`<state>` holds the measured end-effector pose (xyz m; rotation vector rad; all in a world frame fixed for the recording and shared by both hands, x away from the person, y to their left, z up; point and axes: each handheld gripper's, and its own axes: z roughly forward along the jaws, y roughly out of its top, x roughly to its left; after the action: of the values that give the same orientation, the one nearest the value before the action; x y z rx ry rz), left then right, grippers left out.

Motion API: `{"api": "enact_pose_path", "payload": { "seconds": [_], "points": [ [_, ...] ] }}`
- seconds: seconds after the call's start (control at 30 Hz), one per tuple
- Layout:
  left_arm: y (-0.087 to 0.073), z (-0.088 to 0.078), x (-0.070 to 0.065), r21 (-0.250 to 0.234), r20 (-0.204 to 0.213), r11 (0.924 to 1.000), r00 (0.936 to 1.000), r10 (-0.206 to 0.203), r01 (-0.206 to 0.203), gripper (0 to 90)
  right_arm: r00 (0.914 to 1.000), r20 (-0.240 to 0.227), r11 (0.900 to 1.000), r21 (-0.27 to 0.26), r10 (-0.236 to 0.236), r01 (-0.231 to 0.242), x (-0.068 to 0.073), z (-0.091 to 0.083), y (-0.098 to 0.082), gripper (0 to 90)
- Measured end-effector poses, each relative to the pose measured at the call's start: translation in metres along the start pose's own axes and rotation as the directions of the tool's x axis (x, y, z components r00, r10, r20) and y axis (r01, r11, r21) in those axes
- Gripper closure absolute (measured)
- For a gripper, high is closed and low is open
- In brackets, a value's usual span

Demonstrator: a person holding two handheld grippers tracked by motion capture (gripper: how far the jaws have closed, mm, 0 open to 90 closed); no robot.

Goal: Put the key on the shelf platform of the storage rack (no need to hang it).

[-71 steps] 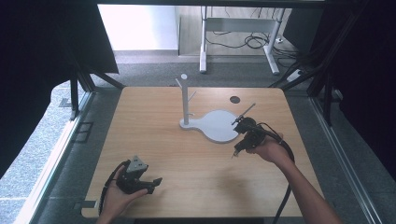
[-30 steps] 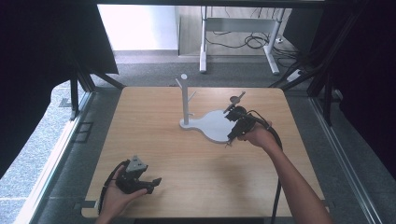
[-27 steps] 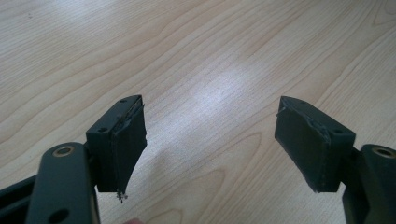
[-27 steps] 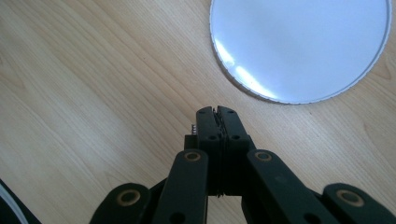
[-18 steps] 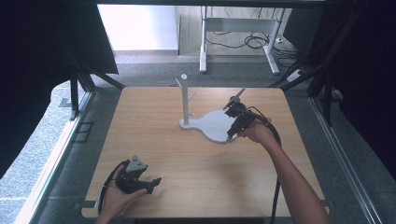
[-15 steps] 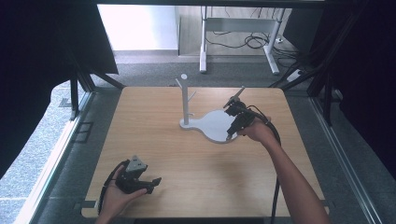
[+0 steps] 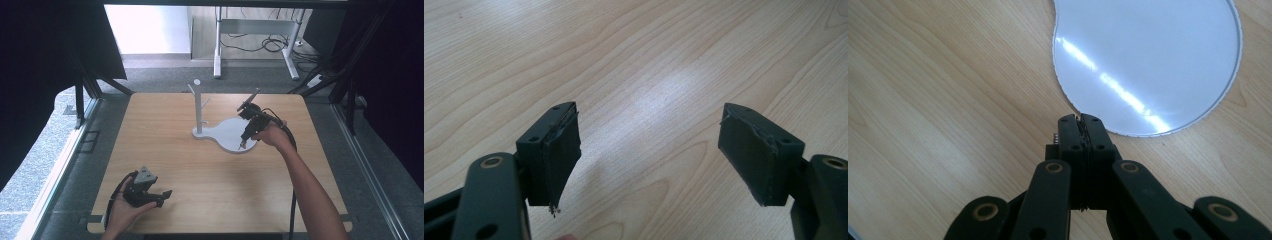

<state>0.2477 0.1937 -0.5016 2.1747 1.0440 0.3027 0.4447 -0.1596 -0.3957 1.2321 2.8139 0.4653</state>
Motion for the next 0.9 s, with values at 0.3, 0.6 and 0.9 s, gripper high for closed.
{"api": "enact_pose_path", "payload": {
  "seconds": [0.3, 0.6, 0.9],
  "points": [
    [0.000, 0.000, 0.001, -0.002, 0.002, 1.0000, 1.0000, -0.003, 0.003, 25.1, 1.0000, 0.001, 1.000, 0.004, 0.005, -0.005, -0.005, 0.006, 0.009, 89.1],
    [0.000, 0.001, 0.001, 0.003, 0.003, 1.0000, 1.0000, 0.001, -0.001, 25.0, 0.9999, -0.015, 1.000, 0.000, 0.004, -0.004, -0.007, 0.012, 0.021, 89.1],
    [0.000, -0.001, 0.003, 0.000, 0.003, 1.0000, 1.0000, -0.003, 0.003, 25.1, 0.9996, -0.014, 1.000, 0.008, 0.026, -0.026, -0.013, 0.020, 0.034, 89.1]
  ]
}}
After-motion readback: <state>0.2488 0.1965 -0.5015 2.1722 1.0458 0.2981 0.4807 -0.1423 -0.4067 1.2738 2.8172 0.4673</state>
